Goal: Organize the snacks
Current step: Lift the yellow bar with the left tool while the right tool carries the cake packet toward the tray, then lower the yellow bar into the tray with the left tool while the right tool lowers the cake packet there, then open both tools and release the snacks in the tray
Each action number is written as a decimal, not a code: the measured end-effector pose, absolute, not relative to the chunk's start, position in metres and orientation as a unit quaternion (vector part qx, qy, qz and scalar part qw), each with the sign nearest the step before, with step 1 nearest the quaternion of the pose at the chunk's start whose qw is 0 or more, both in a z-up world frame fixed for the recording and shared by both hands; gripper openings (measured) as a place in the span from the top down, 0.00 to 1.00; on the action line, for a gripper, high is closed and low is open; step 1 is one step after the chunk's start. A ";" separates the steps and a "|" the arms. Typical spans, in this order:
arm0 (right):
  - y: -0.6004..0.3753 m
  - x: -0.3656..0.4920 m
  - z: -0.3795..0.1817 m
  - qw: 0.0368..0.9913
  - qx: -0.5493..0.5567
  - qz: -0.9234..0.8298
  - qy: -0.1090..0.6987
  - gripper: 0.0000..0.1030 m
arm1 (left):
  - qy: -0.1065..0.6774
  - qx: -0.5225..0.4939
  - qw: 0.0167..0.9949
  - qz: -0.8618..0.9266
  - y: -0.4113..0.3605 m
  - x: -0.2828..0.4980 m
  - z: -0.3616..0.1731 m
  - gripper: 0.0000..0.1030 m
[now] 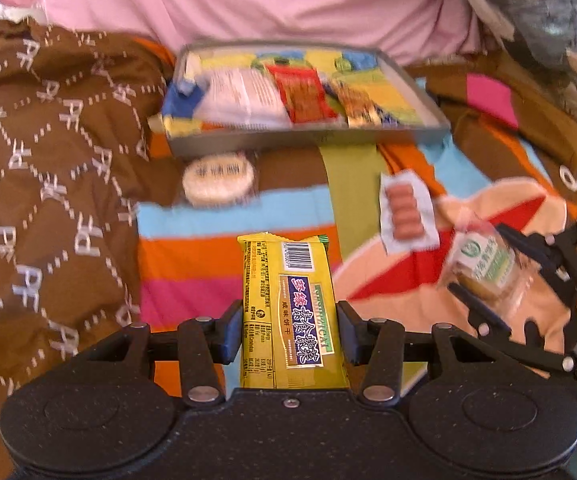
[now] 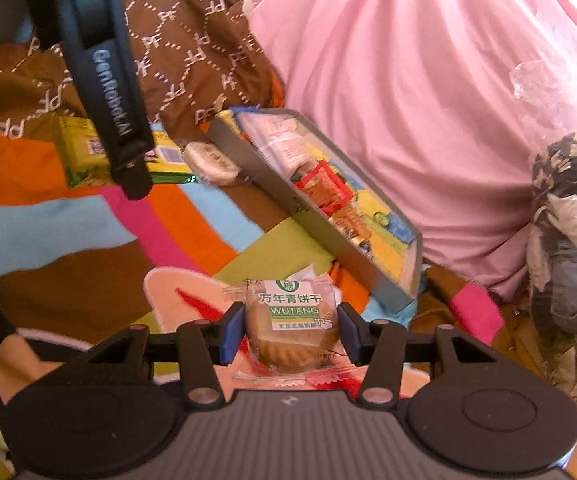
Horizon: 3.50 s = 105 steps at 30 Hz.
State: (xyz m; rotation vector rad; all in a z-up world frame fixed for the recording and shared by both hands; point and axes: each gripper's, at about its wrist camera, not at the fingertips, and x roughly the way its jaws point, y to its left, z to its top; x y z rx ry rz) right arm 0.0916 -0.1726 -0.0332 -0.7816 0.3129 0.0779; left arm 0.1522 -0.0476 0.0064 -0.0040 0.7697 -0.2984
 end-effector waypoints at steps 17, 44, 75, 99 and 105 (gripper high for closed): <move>-0.214 0.186 0.044 0.954 -0.284 -0.004 0.094 0.47 | 0.255 -0.021 0.954 -0.159 -0.081 0.272 0.070 0.52; -0.259 0.330 0.023 0.975 -0.163 0.013 0.151 0.47 | 0.238 -0.019 0.953 -0.187 -0.135 0.400 0.022 0.52; -0.272 0.265 0.064 0.988 -0.117 -0.012 0.097 0.00 | 0.215 -0.075 0.961 -0.156 -0.103 0.345 0.060 0.19; -0.256 0.125 0.074 0.994 -0.094 -0.013 0.057 0.00 | 0.190 -0.042 0.977 -0.091 -0.038 0.193 0.060 0.14; -0.253 0.099 0.061 0.994 -0.074 -0.017 0.081 0.00 | 0.205 -0.033 0.975 -0.080 -0.028 0.154 0.043 0.14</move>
